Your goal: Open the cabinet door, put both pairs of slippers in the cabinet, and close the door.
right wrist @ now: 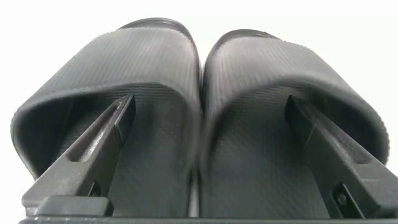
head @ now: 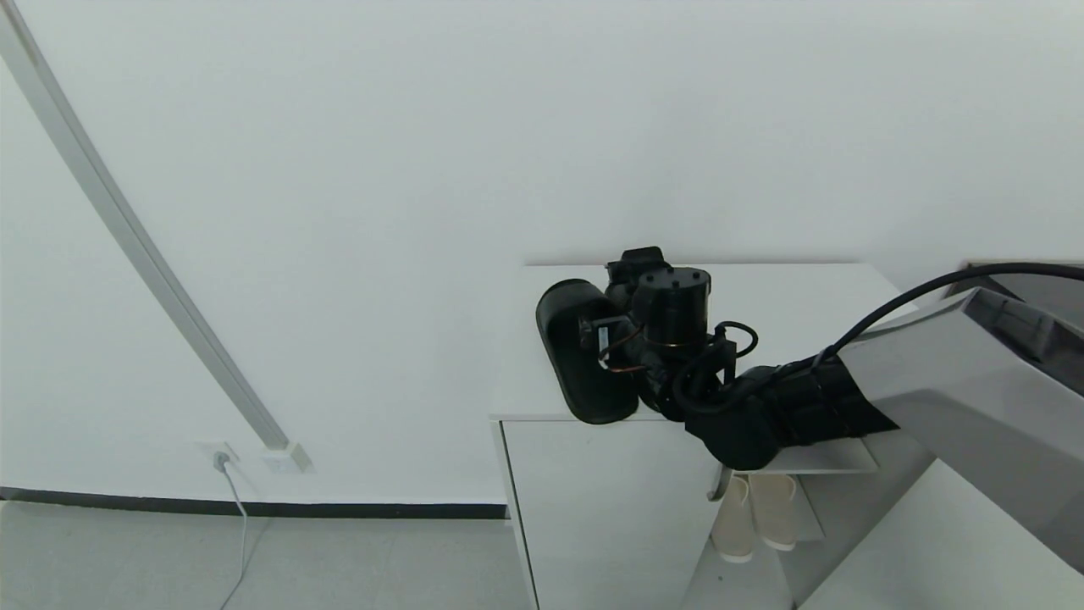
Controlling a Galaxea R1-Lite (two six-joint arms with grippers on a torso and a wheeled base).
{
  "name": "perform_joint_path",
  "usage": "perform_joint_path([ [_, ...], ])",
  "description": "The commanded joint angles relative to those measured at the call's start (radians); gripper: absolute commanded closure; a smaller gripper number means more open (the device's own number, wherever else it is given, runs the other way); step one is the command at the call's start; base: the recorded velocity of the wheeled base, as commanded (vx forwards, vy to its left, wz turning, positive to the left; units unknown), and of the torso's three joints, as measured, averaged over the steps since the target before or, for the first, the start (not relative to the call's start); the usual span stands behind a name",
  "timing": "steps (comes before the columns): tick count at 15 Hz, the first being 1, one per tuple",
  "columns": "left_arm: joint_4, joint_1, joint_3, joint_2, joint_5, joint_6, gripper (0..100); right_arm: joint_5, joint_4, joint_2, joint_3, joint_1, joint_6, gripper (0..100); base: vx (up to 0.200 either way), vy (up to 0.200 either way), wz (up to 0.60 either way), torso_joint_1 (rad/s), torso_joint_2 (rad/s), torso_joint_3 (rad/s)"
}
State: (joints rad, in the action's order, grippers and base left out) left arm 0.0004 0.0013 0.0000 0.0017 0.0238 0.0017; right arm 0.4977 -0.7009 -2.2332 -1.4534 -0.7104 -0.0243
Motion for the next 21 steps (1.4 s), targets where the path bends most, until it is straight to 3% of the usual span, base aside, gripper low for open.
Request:
perform_joint_path([
  [1,0.0,0.0,-0.002,0.0,0.001,0.0,100,-0.001,0.011,-0.032,-0.054,0.008,0.0,0,0.0,0.0,0.0,0.0,0.0,0.0],
  [8,0.001,0.0,0.0,0.0,0.001,0.0,100,-0.002,0.069,-0.102,-0.177,0.029,0.0,0,0.0,0.0,0.0,0.0,0.0,0.0],
  [9,0.001,0.0,0.0,0.0,0.001,0.0,100,-0.002,0.069,-0.102,-0.18,0.029,0.0,100,0.0,0.0,0.0,0.0,0.0,0.0],
  [17,0.0,0.0,0.0,0.0,0.001,0.0,100,0.002,0.066,-0.049,-0.16,0.031,-0.003,100,0.0,0.0,0.0,0.0,0.0,0.0],
  [21,0.0,0.0,0.0,0.0,0.001,0.0,100,-0.001,0.063,0.083,-0.013,0.025,-0.013,100,0.0,0.0,0.0,0.0,0.0,0.0],
])
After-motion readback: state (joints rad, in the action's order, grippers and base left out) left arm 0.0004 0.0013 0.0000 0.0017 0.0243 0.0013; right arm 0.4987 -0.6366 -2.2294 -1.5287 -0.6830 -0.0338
